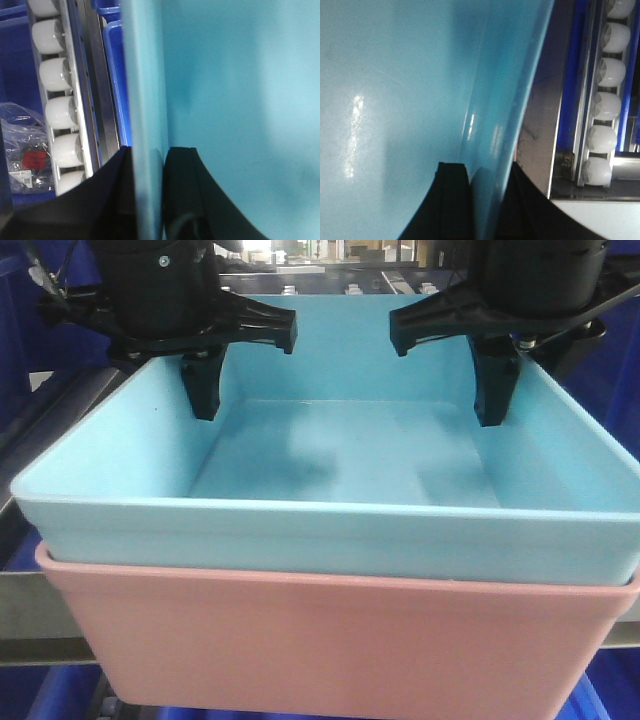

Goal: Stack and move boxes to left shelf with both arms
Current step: 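Hold the stacked bins in both grippers as the base nears the shelf, then raise the stacked bins with both grippers above the roller shelf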

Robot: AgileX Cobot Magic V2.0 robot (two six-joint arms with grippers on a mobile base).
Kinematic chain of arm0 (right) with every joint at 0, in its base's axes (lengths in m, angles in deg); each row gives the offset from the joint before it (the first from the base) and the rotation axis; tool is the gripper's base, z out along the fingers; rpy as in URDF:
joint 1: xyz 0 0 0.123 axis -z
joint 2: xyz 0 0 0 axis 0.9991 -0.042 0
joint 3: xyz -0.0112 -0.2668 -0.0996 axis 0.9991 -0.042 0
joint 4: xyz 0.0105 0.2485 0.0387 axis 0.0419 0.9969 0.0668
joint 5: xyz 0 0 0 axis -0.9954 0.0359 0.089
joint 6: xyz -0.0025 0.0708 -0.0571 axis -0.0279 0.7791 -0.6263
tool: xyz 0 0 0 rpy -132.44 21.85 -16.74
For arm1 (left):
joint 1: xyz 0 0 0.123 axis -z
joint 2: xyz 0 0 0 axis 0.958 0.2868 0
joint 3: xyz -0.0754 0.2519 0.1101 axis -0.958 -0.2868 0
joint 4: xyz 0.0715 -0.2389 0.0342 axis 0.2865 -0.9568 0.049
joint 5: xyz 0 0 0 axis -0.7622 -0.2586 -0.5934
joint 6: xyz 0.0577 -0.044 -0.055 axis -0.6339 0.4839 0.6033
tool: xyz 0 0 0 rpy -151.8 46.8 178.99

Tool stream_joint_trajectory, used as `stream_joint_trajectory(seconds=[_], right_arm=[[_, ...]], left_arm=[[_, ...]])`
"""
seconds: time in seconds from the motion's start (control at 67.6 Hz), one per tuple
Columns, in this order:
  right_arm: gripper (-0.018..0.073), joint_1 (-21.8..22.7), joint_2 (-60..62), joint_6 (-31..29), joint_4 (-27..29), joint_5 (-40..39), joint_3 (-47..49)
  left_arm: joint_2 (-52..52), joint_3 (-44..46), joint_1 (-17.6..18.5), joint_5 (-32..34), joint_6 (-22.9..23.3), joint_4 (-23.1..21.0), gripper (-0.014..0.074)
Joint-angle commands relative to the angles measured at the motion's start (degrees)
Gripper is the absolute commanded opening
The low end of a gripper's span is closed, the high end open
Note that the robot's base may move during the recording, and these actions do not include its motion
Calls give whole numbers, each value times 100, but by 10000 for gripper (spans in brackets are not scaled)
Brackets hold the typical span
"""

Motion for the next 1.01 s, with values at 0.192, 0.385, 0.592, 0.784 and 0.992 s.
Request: stream_joint_trajectory(seconds=[0.192,0.385,0.592,0.784,0.992], right_arm=[[56,-179,261,-155,211,-1247,279],[56,-179,261,-155,211,-1247,279],[56,-179,261,-155,211,-1247,279],[56,-179,261,-155,211,-1247,279],[56,-179,261,-155,211,-1247,279]], left_arm=[[-287,270,217,1279,-26,-260,-3],[-287,270,217,1279,-26,-260,-3],[-287,270,217,1279,-26,-260,-3],[-287,270,217,1279,-26,-260,-3],[-287,270,217,1279,-26,-260,-3]])
